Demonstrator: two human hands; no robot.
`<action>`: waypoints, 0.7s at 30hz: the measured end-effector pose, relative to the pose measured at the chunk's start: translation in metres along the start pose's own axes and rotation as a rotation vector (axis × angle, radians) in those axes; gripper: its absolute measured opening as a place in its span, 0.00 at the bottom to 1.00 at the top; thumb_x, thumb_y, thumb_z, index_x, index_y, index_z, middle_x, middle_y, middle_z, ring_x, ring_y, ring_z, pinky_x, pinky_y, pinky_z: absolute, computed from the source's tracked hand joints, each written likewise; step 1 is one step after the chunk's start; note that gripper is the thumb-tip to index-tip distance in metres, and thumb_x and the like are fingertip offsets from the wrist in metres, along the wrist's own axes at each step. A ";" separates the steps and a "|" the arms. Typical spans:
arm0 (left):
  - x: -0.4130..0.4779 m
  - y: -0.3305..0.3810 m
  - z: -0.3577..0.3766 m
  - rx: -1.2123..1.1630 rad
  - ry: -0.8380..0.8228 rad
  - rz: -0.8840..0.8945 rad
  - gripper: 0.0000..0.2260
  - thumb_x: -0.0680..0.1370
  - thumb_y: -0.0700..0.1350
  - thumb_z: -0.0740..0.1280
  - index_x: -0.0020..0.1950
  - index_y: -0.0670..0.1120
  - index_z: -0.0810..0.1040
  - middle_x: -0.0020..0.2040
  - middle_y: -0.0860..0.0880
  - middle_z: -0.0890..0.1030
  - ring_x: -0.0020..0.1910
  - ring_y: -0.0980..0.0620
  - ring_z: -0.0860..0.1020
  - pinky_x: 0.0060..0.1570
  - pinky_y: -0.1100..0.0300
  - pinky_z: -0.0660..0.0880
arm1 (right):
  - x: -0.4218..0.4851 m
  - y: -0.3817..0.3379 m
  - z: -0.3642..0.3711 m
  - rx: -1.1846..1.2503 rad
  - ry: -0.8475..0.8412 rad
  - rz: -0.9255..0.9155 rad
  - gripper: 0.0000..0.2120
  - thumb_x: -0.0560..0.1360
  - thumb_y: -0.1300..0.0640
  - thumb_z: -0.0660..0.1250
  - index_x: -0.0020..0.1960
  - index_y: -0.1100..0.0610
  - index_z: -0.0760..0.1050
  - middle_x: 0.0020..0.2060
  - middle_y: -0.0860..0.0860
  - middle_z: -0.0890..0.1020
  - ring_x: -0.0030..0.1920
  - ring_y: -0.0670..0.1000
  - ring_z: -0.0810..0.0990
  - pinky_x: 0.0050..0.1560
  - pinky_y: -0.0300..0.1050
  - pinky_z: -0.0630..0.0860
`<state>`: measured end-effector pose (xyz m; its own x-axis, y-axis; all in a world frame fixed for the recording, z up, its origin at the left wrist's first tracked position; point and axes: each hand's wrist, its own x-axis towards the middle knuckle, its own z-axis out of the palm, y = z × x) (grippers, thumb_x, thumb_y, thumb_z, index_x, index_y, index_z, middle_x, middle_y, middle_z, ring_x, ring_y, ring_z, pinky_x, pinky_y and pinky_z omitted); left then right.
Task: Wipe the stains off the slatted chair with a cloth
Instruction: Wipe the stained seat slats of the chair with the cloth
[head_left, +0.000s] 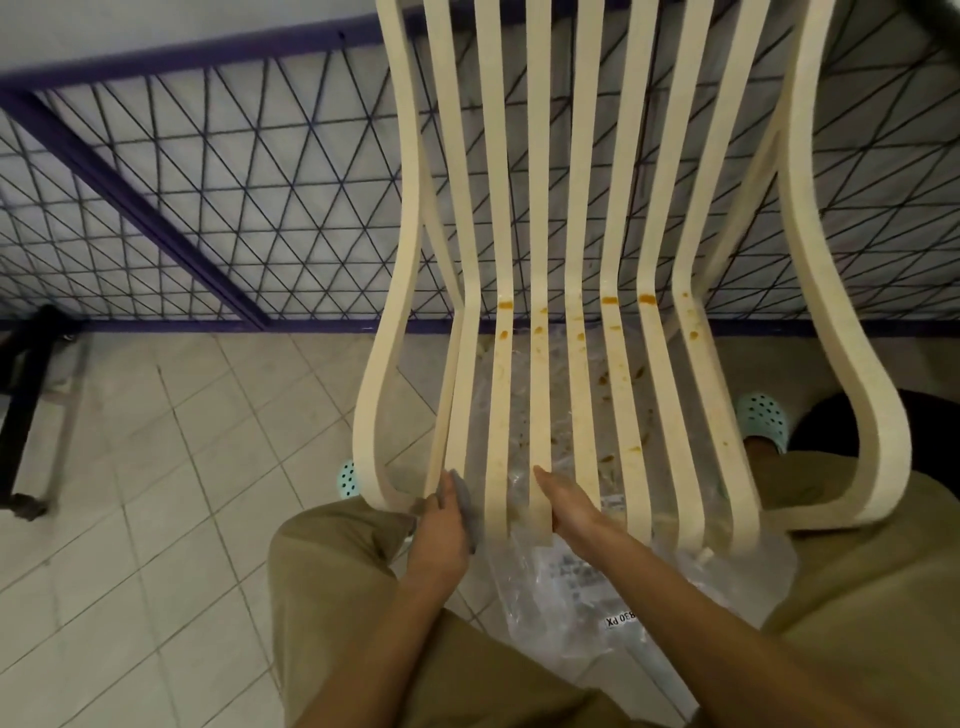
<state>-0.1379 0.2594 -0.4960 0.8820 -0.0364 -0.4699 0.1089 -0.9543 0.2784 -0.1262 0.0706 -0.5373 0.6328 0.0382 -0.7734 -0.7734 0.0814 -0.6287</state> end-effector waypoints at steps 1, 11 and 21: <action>0.000 -0.004 -0.002 -0.057 0.008 0.015 0.26 0.83 0.47 0.55 0.79 0.46 0.49 0.68 0.41 0.69 0.61 0.45 0.74 0.55 0.61 0.70 | -0.021 -0.010 0.002 -0.062 -0.016 -0.045 0.27 0.75 0.37 0.61 0.67 0.53 0.73 0.61 0.52 0.79 0.60 0.55 0.78 0.65 0.57 0.73; -0.008 0.029 -0.024 -0.541 0.146 0.064 0.18 0.82 0.54 0.58 0.69 0.48 0.73 0.61 0.46 0.80 0.58 0.47 0.79 0.59 0.47 0.76 | -0.101 -0.029 0.035 -0.579 0.047 -0.666 0.21 0.78 0.56 0.63 0.71 0.51 0.68 0.66 0.48 0.72 0.63 0.46 0.73 0.66 0.41 0.70; 0.003 0.048 -0.051 -1.426 -0.188 -0.269 0.16 0.83 0.53 0.56 0.56 0.46 0.79 0.52 0.43 0.83 0.52 0.45 0.80 0.48 0.53 0.76 | -0.056 -0.059 0.031 -0.624 0.098 -0.727 0.22 0.73 0.68 0.64 0.64 0.54 0.78 0.55 0.52 0.80 0.55 0.50 0.77 0.61 0.45 0.74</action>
<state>-0.1063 0.2284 -0.4409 0.7027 -0.0527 -0.7096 0.7078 0.1541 0.6894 -0.1145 0.0950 -0.4540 0.9814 0.1013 -0.1632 -0.0930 -0.4930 -0.8651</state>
